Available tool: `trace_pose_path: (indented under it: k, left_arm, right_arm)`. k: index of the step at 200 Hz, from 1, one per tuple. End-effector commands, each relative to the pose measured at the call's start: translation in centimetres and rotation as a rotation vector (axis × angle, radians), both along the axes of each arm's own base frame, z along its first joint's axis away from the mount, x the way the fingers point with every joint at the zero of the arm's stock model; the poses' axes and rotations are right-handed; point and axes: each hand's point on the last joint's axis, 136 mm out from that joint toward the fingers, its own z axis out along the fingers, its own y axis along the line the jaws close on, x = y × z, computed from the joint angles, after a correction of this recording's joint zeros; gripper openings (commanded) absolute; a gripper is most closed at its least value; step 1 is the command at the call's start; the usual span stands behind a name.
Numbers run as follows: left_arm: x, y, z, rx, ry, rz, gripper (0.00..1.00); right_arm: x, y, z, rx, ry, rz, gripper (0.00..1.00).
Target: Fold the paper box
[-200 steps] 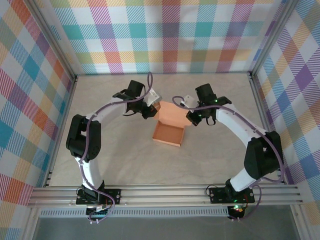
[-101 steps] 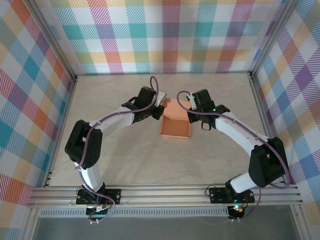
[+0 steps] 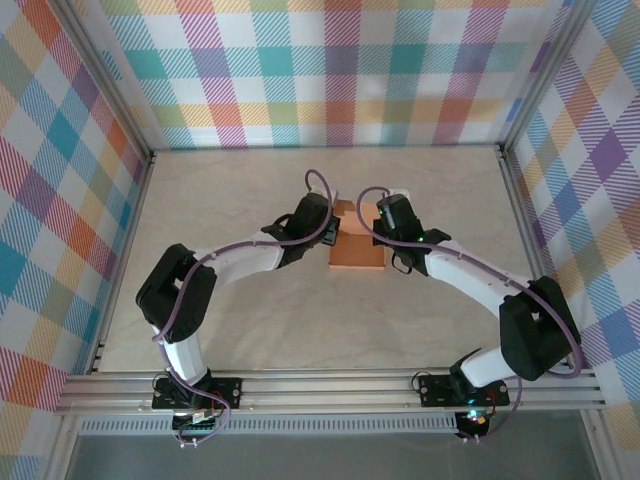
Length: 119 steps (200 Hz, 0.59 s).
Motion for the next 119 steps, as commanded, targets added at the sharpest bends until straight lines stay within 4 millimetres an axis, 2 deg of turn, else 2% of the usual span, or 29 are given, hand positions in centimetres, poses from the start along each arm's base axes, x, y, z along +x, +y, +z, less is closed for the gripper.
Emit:
trace_pose_path:
  k: [1, 43, 119]
  left_arm:
    - [0.1, -1.3, 1.3, -0.048, -0.098, 0.039, 0.0]
    - [-0.4, -1.9, 0.8, -0.063, -0.147, 0.069, 0.0]
    - [-1.6, -2.1, -0.2, -0.103, -0.179, 0.121, 0.0]
  right_arm:
    - [1.1, 1.0, 3.7, 0.129, -0.174, -0.048, 0.0]
    - [0.4, 1.8, 2.9, 0.166, -0.242, -0.04, 0.0]
    - [-0.9, 1.6, 0.9, 0.179, -0.264, -0.037, 0.0]
